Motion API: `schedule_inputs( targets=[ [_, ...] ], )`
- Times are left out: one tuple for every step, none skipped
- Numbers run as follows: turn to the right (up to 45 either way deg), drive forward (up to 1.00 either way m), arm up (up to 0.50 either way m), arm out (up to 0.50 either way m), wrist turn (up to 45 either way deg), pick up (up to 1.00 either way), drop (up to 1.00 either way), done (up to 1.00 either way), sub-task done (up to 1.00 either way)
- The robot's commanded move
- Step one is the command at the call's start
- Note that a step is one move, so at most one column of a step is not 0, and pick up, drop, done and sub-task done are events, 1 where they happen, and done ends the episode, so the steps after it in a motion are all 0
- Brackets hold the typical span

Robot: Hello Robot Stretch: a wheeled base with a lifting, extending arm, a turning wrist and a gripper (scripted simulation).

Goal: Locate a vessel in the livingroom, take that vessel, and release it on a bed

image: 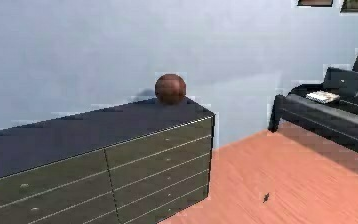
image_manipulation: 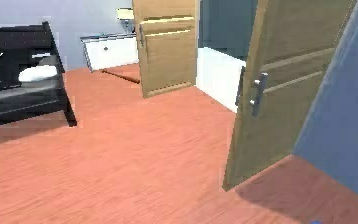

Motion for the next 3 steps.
schedule_inputs(
  targets=[
    [45.0,0.00,0.00,0.00,0.0,0.00,0.00,0.00,0.00],
    [30.0,0.00,0.00,0.00,0.0,0.00,0.00,0.00,0.00],
    [0.0,0.30,0.00,0.00,0.0,0.00,0.00,0.00,0.00]
  ],
)
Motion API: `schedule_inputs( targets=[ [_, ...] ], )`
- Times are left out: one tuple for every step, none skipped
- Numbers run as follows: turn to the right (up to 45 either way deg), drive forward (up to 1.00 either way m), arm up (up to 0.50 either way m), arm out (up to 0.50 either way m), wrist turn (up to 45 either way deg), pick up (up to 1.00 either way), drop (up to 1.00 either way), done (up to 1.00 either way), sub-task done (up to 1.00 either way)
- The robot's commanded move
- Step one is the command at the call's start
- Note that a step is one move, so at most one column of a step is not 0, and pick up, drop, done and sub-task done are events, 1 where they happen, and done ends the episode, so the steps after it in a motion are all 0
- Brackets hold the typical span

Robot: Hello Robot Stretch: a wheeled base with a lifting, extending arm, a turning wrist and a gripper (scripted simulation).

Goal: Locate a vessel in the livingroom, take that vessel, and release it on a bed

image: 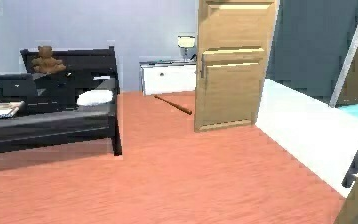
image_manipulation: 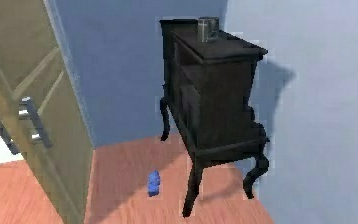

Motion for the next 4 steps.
schedule_inputs(
  targets=[
    [-9.0,0.00,0.00,0.00,0.0,0.00,0.00,0.00,0.00],
    [0.0,0.75,0.00,0.00,0.0,0.00,0.00,0.00,0.00],
    [36.0,0.00,0.00,0.00,0.0,0.00,0.00,0.00,0.00],
    [0.0,0.60,0.00,0.00,0.0,0.00,0.00,0.00,0.00]
  ],
)
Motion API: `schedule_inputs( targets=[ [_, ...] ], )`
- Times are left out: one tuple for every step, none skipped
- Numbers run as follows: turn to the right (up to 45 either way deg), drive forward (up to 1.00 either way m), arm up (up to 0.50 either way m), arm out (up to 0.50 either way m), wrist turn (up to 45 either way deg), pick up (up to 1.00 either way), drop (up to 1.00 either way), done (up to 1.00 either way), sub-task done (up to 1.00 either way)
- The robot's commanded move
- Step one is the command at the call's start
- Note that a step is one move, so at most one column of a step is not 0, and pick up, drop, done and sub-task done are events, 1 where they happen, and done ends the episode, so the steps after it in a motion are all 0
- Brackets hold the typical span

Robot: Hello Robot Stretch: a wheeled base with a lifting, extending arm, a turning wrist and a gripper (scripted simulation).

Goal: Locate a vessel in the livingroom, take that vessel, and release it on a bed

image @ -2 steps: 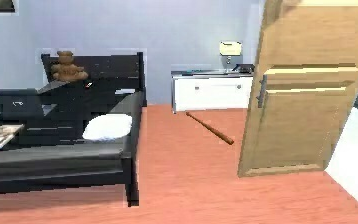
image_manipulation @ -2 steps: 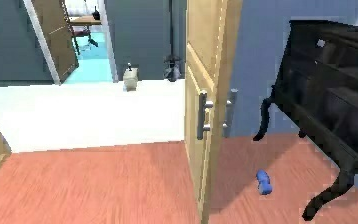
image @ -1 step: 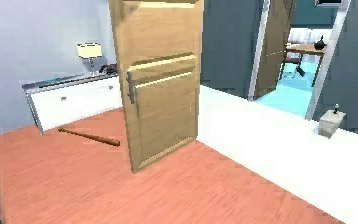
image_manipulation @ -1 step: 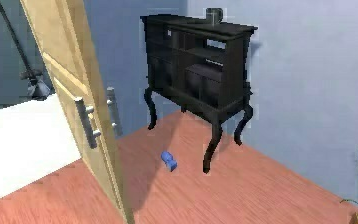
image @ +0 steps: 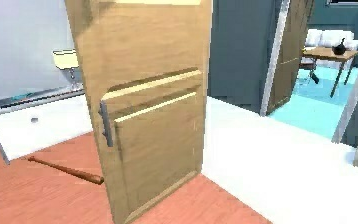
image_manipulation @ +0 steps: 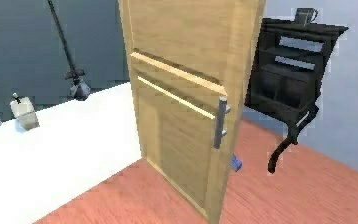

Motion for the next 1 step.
schedule_inputs(
  targets=[
    [30.0,0.00,0.00,0.00,0.0,0.00,0.00,0.00,0.00]
  ],
)
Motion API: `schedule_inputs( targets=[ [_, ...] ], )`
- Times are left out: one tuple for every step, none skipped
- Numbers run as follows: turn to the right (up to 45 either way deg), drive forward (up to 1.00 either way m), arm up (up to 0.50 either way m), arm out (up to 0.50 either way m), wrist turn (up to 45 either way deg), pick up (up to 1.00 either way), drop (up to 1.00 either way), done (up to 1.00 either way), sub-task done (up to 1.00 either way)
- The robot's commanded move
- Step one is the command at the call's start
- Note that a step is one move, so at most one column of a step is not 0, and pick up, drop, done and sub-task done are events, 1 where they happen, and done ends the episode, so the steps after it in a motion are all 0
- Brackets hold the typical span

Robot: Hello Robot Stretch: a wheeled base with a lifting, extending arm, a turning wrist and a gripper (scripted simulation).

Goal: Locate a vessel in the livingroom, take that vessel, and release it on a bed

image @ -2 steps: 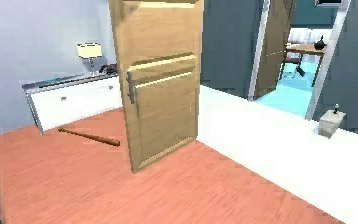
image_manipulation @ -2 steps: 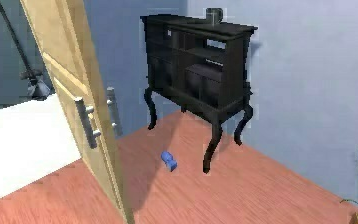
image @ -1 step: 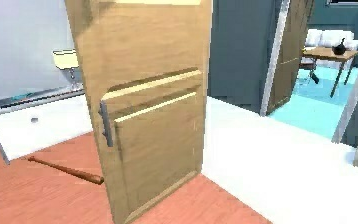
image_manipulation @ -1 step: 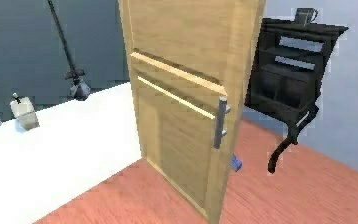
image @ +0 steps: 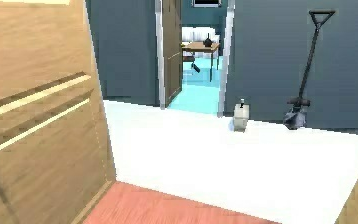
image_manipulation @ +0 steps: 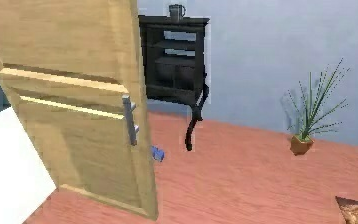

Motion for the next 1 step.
schedule_inputs(
  targets=[
    [0.0,1.00,0.00,0.00,0.0,0.00,0.00,0.00,0.00]
  ],
)
